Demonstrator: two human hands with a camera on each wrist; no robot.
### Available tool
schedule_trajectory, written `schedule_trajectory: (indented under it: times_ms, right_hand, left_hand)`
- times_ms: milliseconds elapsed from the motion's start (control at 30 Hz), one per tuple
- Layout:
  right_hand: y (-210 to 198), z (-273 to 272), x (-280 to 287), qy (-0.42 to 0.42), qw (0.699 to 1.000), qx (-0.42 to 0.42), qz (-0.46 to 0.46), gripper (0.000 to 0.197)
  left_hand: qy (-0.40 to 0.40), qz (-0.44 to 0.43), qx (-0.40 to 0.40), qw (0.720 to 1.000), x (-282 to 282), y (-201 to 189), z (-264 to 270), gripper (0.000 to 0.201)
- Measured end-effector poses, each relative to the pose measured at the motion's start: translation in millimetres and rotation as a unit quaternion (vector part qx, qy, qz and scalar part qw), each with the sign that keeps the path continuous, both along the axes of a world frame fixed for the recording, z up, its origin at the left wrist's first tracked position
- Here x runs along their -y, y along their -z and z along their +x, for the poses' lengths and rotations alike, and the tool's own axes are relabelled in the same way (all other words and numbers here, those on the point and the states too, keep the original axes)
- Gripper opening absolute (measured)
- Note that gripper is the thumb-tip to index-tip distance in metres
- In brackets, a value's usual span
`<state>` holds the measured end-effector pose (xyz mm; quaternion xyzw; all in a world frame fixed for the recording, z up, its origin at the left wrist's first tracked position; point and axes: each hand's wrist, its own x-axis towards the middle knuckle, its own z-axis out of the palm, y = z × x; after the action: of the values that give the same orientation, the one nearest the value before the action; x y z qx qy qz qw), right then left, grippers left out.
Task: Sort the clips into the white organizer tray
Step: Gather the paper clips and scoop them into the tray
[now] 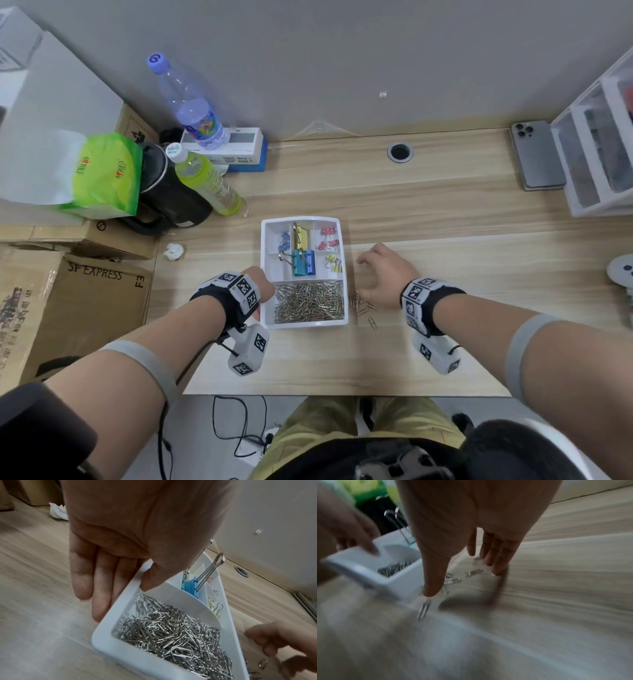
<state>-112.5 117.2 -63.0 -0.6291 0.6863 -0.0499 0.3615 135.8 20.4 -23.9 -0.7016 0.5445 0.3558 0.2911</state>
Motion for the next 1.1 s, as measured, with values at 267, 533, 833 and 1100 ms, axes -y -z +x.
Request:
schedule_trajectory:
  times_ms: [267,533,833,1100]
  right_hand:
    - [27,0,-22,-0.077,0.993,-0.042,0.074,0.095]
    - [33,21,-23,-0.036,0.998,0.048,0.025,0.066]
    - [36,35,-20,0.012,0.998,0.055,0.024,0.069]
    - [36,40,-22,0.039,0.998,0.048,0.001,0.017]
  left_hand:
    - [0.032,-0.002,-0.018,0.999,1,2,1,0.031]
    - [-0.029,0.003,-0.027,0.999,-2,-2,1,0.022]
    - [0.002,-0.038,-0.043,0.998,-4,6,4,0.031]
    - [-0.005,-0.021,-0.029,0.999,-6,5,5,0.027]
